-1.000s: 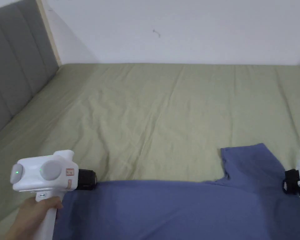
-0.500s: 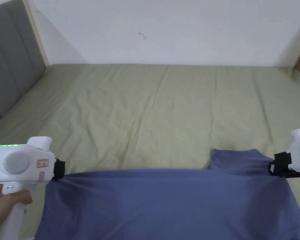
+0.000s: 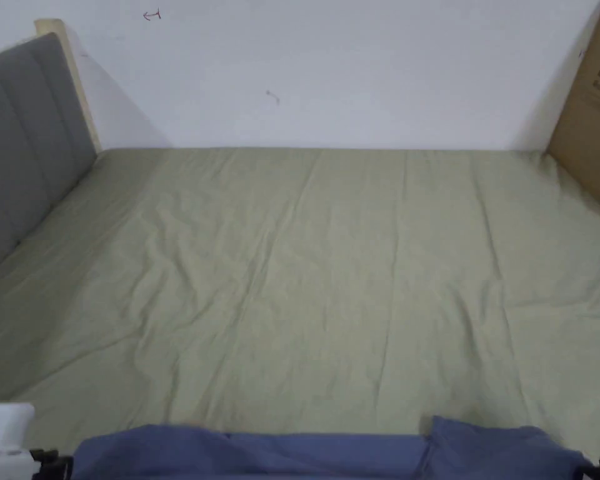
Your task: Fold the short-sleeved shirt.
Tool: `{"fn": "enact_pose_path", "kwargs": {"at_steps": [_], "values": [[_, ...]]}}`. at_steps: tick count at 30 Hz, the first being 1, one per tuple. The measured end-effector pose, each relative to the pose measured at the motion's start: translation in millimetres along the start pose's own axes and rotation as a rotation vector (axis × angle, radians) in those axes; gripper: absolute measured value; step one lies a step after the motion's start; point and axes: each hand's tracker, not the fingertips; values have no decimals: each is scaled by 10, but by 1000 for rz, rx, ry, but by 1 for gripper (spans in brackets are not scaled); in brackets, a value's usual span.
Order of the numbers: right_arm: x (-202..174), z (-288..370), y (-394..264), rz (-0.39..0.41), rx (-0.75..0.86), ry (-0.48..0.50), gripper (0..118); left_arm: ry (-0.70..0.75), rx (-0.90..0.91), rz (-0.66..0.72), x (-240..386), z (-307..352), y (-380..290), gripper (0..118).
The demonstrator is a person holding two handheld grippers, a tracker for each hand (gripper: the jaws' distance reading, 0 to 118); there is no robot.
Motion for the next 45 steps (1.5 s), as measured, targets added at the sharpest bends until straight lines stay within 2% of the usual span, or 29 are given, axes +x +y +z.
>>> {"fn": "enact_pose_path", "kwargs": {"at_steps": [2,3,4,5,6,8,9,10,12,14,15,16,17,19,20,22,24,25,26,28,29,31,34,37,40,43,44,45], "values": [[30,-105,-292,-57,-52,-28,3,-6,-48,16,-11,-113,-223,3],[78,-195,-404,-84,-74,-8,3,-3,-83,34,-26,-189,-313,5],[116,-293,-494,-99,-75,4,4,3,-82,40,-80,-299,-377,13],[106,-360,-542,-98,-73,-8,21,2,-81,44,-102,-353,-424,41],[55,-387,-570,-95,-75,-12,36,11,-90,60,-112,-368,-438,49],[-61,-332,-592,-83,-48,-82,48,51,-84,81,-148,-338,-418,71],[-114,-244,-595,-82,-4,-53,62,52,-84,97,-185,-285,-402,102],[-200,-121,-569,-74,42,-47,66,15,-41,125,-240,-174,-399,116],[-395,103,-521,-33,111,-89,67,-28,21,182,-277,79,-377,114],[-602,314,-468,48,195,-105,67,-55,57,223,-349,249,-384,112],[-711,395,-448,82,238,-97,66,-75,79,236,-382,325,-397,106],[-841,456,-422,95,264,-93,64,-93,106,251,-404,394,-425,93],[-959,487,-408,102,279,-72,52,-104,113,262,-429,423,-448,60],[-1160,435,-424,109,317,-33,8,-106,123,283,-475,408,-544,8],[-1261,372,-455,101,330,-29,3,-105,120,287,-434,404,-607,4],[-1425,205,-497,111,295,36,1,-122,80,331,-478,353,-719,2],[-1583,74,-555,103,299,52,1,-143,81,353,-492,321,-824,3],[-1656,0,-550,118,244,92,1,-160,89,375,-519,303,-864,4],[-1698,-81,-553,120,225,86,1,-183,89,408,-560,277,-890,29],[-1825,-160,-554,161,207,90,1,-237,74,490,-666,179,-939,102],[-1874,-182,-547,169,199,89,1,-273,52,518,-696,99,-958,118],[-1910,-239,-521,185,189,108,1,-342,100,585,-764,-35,-1000,111],[-2048,-251,-498,200,179,107,1,-392,49,664,-837,-337,-1024,114],[-2114,-303,-447,210,166,101,1,-446,114,630,-823,-377,-938,114],[-2180,-351,-411,210,151,103,1,-561,83,726,-947,-589,-878,114],[-2243,-419,-396,209,139,110,1,-640,92,737,-1002,-757,-873,113],[-2257,-440,-395,204,136,111,1,-625,88,734,-993,-724,-871,104],[-2266,-456,-391,200,128,116,1,-608,87,737,-1021,-675,-867,76]]}}
